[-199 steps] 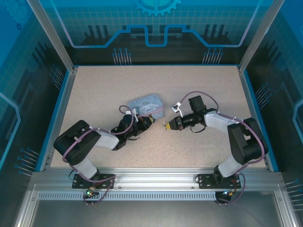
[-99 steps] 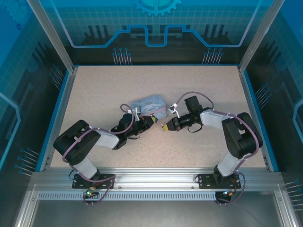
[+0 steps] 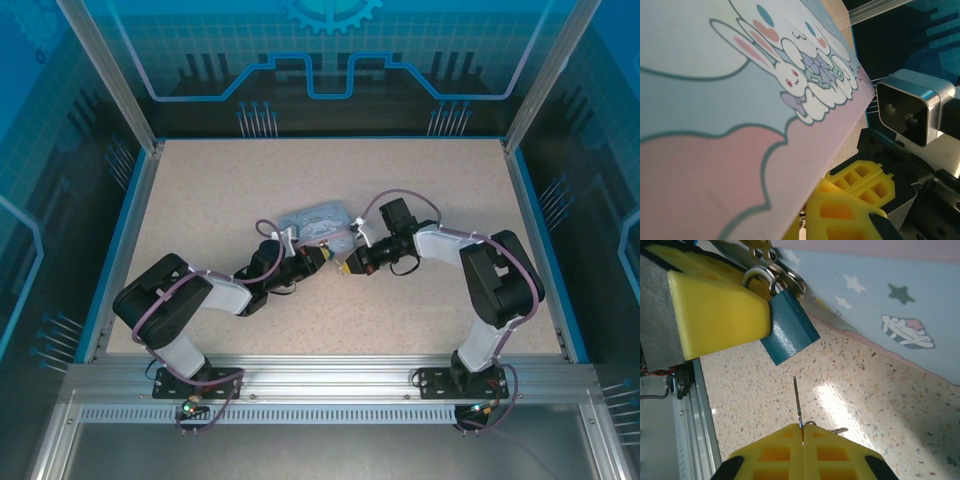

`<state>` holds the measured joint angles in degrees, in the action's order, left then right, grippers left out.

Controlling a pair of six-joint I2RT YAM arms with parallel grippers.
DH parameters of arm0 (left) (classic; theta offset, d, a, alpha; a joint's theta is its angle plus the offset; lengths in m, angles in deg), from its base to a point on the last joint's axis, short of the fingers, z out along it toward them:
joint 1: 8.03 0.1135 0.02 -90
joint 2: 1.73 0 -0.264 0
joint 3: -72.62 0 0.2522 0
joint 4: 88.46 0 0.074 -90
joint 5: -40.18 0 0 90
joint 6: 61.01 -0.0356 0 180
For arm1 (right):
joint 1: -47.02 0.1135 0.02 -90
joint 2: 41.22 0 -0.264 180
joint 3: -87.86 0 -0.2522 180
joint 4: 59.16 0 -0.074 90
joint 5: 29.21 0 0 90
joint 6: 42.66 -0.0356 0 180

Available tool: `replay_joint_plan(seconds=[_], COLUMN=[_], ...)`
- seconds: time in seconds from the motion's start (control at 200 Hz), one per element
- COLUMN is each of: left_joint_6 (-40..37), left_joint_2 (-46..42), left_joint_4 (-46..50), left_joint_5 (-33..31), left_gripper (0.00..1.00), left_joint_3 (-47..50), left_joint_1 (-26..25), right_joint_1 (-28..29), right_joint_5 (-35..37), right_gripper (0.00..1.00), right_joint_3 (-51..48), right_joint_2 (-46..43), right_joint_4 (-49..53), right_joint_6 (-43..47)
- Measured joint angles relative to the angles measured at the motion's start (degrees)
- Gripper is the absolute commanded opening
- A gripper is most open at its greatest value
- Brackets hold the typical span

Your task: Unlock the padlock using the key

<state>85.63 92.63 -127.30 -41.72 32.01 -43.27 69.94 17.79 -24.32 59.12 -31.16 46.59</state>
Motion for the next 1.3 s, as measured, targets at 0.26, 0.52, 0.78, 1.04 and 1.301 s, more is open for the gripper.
replay_joint_plan(seconds=[0.26, 0.52, 0.78, 1.04, 1.301], left_joint_6=[0.0, -0.02, -0.02, -0.04, -0.22], left_joint_2=[0.0, 0.0, 0.0, 0.0, -0.04], left_joint_4=[-0.02, -0.04, -0.31, -0.39, -0.46], left_joint_5=[0.48, 1.05, 1.44, 1.77, 2.56], left_gripper=[0.0, 0.0, 0.0, 0.0, 0.0], left_joint_3=[0.0, 0.0, 0.0, 0.0, 0.0], left_joint_1=[0.07, 0.07, 0.22, 0.26, 0.55], right_joint_1=[0.04, 0.11, 0.68, 0.68, 0.26], right_joint_5=[0.63, 0.85, 0.83, 0.76, -0.2], right_gripper=[0.01, 0.01, 0.01, 0.01, 0.01], right_joint_3=[0.72, 2.01, 2.64, 2.95, 2.95], right_joint_2=[0.22, 0.59, 0.96, 1.42, 1.49], right_joint_4=[0.35, 0.61, 0.85, 0.98, 0.9], right_joint_6=[0.42, 0.61, 0.7, 0.85, 0.81])
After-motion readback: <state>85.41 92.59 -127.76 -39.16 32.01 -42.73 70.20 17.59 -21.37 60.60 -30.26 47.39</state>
